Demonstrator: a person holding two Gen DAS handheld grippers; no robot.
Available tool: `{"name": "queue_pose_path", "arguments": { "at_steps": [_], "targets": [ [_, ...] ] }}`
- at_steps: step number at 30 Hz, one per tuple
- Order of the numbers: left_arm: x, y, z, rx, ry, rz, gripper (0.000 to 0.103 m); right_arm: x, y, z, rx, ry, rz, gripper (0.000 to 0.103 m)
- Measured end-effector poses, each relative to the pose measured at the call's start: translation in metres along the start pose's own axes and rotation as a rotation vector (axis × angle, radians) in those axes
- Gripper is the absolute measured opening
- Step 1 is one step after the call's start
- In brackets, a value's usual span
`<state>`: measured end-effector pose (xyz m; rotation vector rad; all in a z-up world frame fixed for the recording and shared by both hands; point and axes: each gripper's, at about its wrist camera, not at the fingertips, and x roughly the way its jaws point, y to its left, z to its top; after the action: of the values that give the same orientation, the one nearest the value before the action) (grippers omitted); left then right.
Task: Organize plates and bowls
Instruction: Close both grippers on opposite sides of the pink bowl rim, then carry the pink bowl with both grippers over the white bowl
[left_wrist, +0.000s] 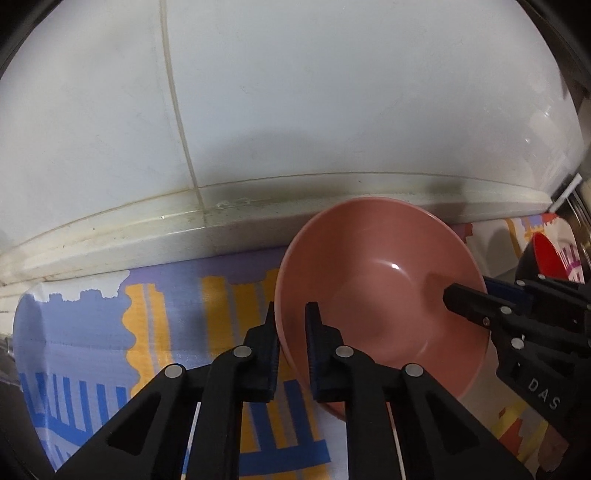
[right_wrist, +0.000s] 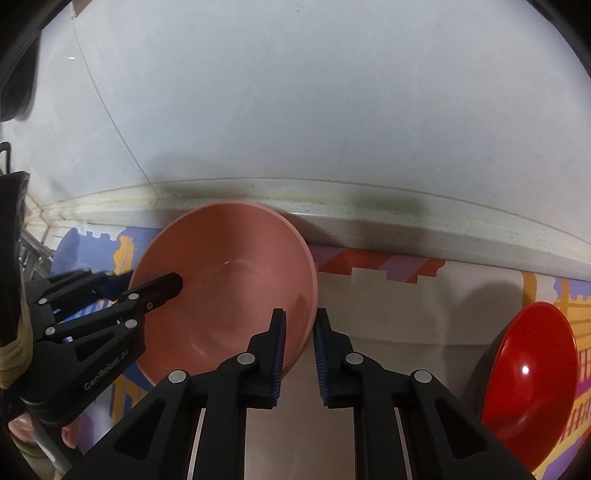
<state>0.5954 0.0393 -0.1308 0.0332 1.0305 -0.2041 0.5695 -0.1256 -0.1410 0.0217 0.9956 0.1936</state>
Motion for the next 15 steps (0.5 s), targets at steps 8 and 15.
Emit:
{"name": "queue_pose_path", "arguments": {
  "at_steps": [8, 15],
  "targets": [
    [-0.015, -0.001, 0.002, -0.027, 0.001, 0.009, 0.012, -0.007, -0.001, -0.001, 0.022, 0.012, 0.013, 0.014],
    [-0.051, -0.011, -0.019, -0.015, -0.024, 0.007, 0.012, -0.038, 0.006, -0.010, -0.004, -0.023, 0.003, 0.014]
  ]
}}
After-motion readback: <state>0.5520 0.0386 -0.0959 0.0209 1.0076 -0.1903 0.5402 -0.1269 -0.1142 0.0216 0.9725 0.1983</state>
